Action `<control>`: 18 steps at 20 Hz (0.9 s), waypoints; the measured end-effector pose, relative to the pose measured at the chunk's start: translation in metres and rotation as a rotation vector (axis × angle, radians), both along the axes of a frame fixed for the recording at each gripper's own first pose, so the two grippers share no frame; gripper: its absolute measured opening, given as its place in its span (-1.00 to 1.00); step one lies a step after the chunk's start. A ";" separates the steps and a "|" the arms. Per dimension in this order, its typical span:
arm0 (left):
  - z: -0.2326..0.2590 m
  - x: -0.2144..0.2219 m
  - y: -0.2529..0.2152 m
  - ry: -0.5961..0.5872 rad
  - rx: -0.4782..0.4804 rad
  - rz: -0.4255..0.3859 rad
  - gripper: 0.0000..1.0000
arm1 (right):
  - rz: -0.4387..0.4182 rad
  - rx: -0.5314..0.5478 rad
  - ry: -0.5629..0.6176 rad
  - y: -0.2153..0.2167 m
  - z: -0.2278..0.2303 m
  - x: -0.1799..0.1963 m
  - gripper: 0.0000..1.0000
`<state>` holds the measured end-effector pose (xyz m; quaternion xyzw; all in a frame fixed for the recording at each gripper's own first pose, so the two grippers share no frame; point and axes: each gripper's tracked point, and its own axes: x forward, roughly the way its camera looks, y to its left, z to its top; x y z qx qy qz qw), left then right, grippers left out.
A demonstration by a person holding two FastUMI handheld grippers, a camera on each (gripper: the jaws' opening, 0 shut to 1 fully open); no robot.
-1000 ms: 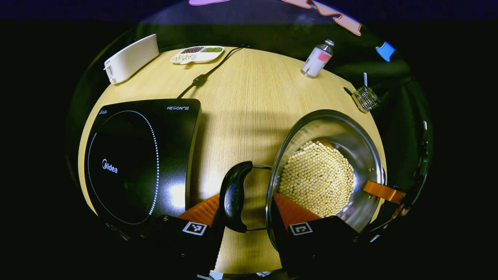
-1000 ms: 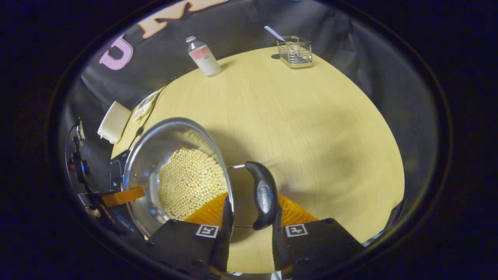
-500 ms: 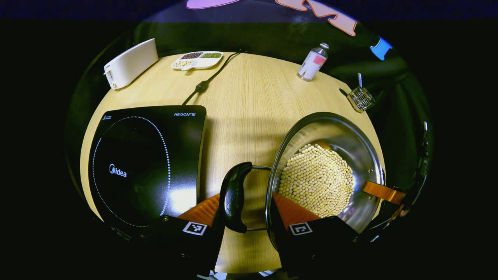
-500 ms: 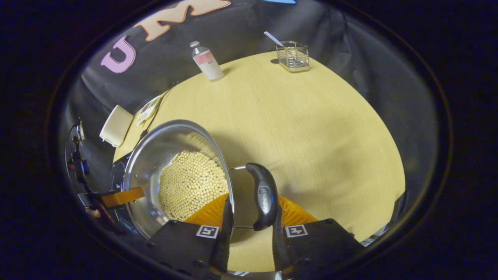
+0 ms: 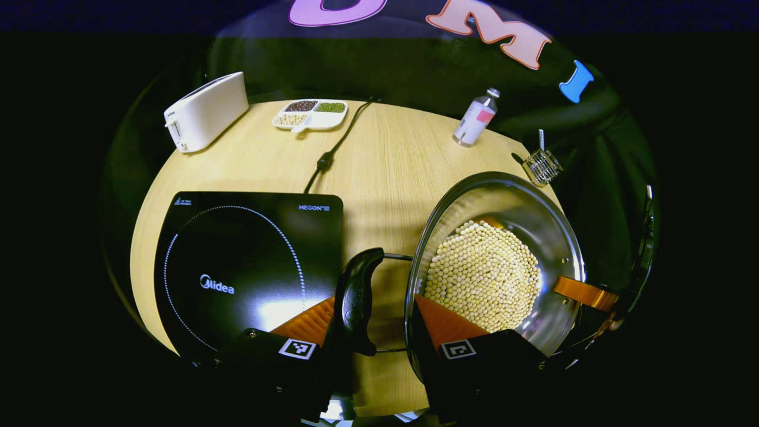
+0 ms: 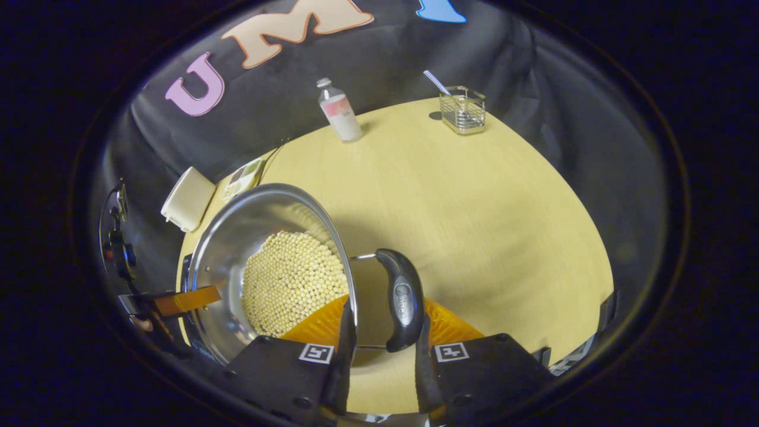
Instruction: First push the handle of the pot to place it horizontally, then grasp the pot with both hands and set it on the induction cooktop.
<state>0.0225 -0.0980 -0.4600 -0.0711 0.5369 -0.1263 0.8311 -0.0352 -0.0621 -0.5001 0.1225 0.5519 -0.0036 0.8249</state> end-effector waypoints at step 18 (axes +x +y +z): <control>0.024 0.014 0.154 -0.042 0.043 0.106 0.24 | 0.094 0.041 -0.040 0.041 0.003 0.009 -0.17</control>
